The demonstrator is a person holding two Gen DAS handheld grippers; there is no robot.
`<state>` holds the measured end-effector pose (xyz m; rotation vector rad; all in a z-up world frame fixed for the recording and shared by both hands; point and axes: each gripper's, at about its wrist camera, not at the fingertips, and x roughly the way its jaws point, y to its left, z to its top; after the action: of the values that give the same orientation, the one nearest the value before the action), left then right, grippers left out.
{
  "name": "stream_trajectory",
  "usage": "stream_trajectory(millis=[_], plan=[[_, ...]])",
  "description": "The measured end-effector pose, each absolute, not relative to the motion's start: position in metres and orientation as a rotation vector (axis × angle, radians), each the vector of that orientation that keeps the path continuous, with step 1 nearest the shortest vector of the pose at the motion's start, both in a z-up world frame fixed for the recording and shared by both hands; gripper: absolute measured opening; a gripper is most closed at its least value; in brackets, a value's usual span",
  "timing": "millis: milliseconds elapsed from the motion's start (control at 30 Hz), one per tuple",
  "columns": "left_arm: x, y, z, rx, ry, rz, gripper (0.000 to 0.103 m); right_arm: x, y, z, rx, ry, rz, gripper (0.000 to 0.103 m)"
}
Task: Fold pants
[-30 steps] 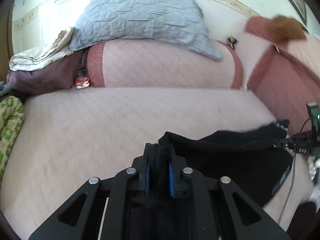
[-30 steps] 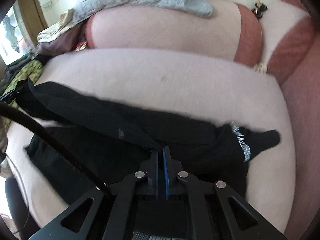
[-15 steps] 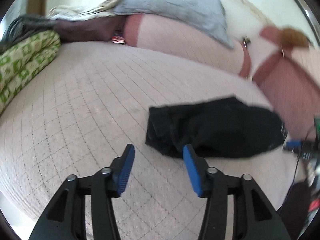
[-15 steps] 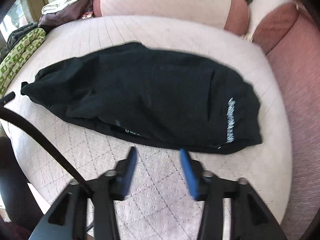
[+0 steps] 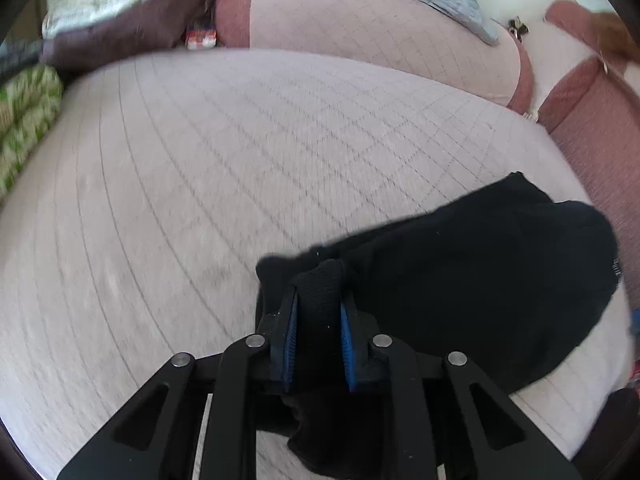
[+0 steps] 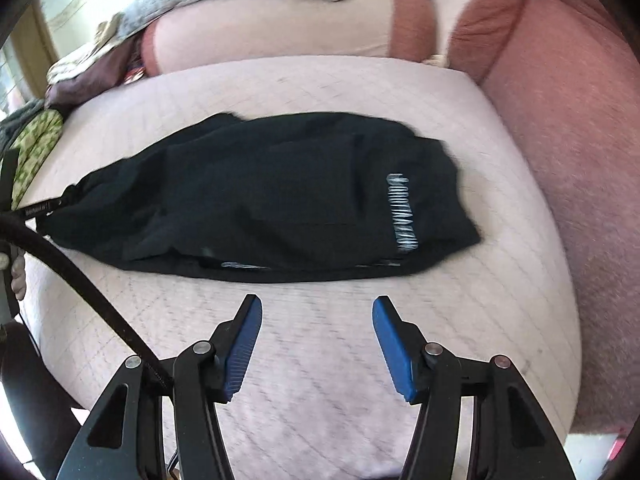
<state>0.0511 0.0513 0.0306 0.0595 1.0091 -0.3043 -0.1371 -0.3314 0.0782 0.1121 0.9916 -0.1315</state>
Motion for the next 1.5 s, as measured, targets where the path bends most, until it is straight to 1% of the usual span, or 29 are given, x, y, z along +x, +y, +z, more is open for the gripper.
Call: stream_trajectory(millis=[100,133,167,200,233,300,367,433,500,567,700,733,767,800,833,867,900,1000,1033,1067,1133,1167,1233,1300,1400,1433,1500], plan=[[0.062,0.052,0.039,0.094,0.978,-0.241,0.018,-0.140,-0.360,0.080,0.157,0.985,-0.192,0.062],[0.065,0.055,0.040,0.084,0.975,-0.216,0.020,-0.139,-0.367,0.080,0.175,0.986,-0.208,0.062],[0.066,0.059,0.040,0.067,0.979,-0.202,0.027,-0.137,-0.378,0.078,0.209,0.987,-0.227,0.062],[0.065,0.064,0.039,0.041,0.988,-0.196,0.031,-0.137,-0.388,0.077,0.237,0.985,-0.237,0.062],[0.062,0.069,0.037,0.007,0.996,-0.214,0.032,-0.135,-0.397,0.074,0.292,0.979,-0.250,0.062],[0.056,0.082,0.034,-0.045,1.016,-0.242,0.041,-0.134,-0.412,0.070,0.378,0.963,-0.260,0.063],[0.049,0.100,0.033,-0.112,1.032,-0.241,0.044,-0.132,-0.422,0.066,0.435,0.943,-0.286,0.066],[0.037,0.119,0.035,-0.214,1.035,-0.250,0.045,-0.130,-0.436,0.064,0.480,0.909,-0.325,0.067],[0.023,0.124,0.044,-0.256,1.009,-0.233,0.045,-0.127,-0.449,0.060,0.515,0.876,-0.370,0.069],[0.010,0.113,0.059,-0.236,0.959,-0.244,0.045,-0.124,-0.456,0.056,0.538,0.865,-0.398,0.070],[-0.007,0.075,0.076,-0.232,0.904,-0.317,0.052,-0.104,-0.456,0.046,0.558,0.877,-0.389,0.070],[-0.010,0.065,0.077,-0.224,0.885,-0.321,0.053,-0.101,-0.453,0.043,0.551,0.887,-0.380,0.068],[-0.013,0.054,0.077,-0.211,0.868,-0.323,0.053,-0.097,-0.450,0.040,0.538,0.899,-0.370,0.048],[-0.012,0.048,0.075,-0.206,0.864,-0.323,0.054,-0.093,-0.448,0.039,0.523,0.905,-0.369,0.037],[-0.010,0.039,0.071,-0.203,0.868,-0.327,0.056,-0.091,-0.449,0.038,0.514,0.900,-0.389,0.033],[-0.009,0.035,0.067,-0.201,0.876,-0.332,0.062,-0.092,-0.450,0.038,0.516,0.886,-0.397,0.030],[-0.005,0.034,0.061,-0.195,0.889,-0.332,0.065,-0.095,-0.451,0.037,0.522,0.874,-0.405,0.030],[0.006,0.040,0.031,-0.166,0.970,-0.287,0.065,-0.101,-0.453,0.038,0.526,0.845,-0.440,0.029],[0.003,0.044,0.026,-0.172,0.962,-0.297,0.065,-0.102,-0.454,0.039,0.516,0.839,-0.455,0.034],[-0.002,0.045,0.026,-0.167,0.930,-0.312,0.065,-0.103,-0.454,0.039,0.508,0.840,-0.473,0.044],[-0.009,0.040,0.026,-0.115,0.900,-0.321,0.065,-0.106,-0.456,0.037,0.507,0.847,-0.510,0.054],[-0.012,0.037,0.025,-0.084,0.886,-0.316,0.066,-0.108,-0.457,0.037,0.515,0.846,-0.518,0.057],[-0.016,0.030,0.024,-0.039,0.870,-0.312,0.071,-0.111,-0.457,0.038,0.514,0.840,-0.545,0.062],[-0.019,0.024,0.024,0.006,0.863,-0.311,0.076,-0.115,-0.454,0.041,0.488,0.829,-0.572,0.063],[-0.024,0.020,0.023,0.033,0.860,-0.300,0.077,-0.127,-0.441,0.060,0.407,0.750,-0.674,0.063],[-0.024,0.022,0.024,0.027,0.860,-0.301,0.077,-0.138,-0.434,0.072,0.356,0.683,-0.742,0.067],[-0.026,0.026,0.027,-0.001,0.855,-0.302,0.077,-0.153,-0.419,0.090,0.349,0.593,-0.738,0.068]])
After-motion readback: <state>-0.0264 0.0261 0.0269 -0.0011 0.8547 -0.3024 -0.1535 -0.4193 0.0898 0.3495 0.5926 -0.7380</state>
